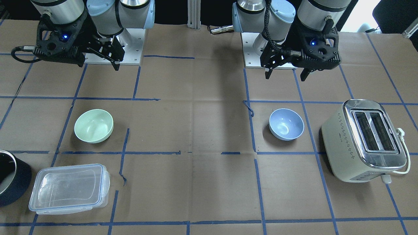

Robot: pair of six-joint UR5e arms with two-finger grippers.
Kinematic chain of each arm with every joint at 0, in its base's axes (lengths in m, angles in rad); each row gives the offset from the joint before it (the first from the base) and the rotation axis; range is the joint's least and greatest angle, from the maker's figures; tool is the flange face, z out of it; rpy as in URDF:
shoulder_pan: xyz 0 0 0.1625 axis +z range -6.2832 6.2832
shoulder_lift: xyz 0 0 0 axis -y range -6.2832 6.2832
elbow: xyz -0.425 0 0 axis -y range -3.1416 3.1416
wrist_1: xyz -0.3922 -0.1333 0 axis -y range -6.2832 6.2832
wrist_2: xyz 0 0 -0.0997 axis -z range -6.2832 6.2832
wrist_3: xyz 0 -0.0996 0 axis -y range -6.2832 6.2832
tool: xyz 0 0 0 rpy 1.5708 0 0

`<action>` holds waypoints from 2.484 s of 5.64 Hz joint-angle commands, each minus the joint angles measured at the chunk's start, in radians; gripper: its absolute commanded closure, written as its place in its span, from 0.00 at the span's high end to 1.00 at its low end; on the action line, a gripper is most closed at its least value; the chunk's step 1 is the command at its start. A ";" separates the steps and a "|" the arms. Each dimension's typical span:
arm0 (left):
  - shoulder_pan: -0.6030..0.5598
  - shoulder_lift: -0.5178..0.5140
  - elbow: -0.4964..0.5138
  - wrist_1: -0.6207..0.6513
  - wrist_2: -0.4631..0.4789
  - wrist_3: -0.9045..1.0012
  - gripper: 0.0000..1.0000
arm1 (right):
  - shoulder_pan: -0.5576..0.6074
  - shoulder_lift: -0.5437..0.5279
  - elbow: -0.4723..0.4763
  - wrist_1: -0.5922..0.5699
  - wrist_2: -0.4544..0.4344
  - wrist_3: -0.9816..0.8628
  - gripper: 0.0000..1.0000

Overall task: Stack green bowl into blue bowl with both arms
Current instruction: 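Lower the left gripper toward the blue bowl while the right approaches the green bowl, then grasp the blue bowl rim with the left gripper while the right grasps the green bowl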

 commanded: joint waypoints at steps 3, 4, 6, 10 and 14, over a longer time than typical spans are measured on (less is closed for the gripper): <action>0.003 0.000 0.002 0.002 0.008 0.008 0.98 | 0.000 -0.003 0.006 0.000 -0.002 0.005 1.00; 0.003 -0.001 0.002 0.002 0.007 0.011 0.98 | 0.001 -0.009 0.014 0.005 -0.003 0.005 1.00; 0.024 0.003 -0.003 -0.001 -0.002 0.011 0.98 | -0.062 -0.001 0.017 -0.005 -0.005 -0.094 1.00; 0.138 -0.020 -0.361 0.231 0.001 0.116 0.97 | -0.446 -0.004 0.186 -0.074 -0.003 -0.488 1.00; 0.139 -0.171 -0.600 0.622 0.008 0.143 0.95 | -0.439 0.121 0.559 -0.702 -0.028 -0.457 1.00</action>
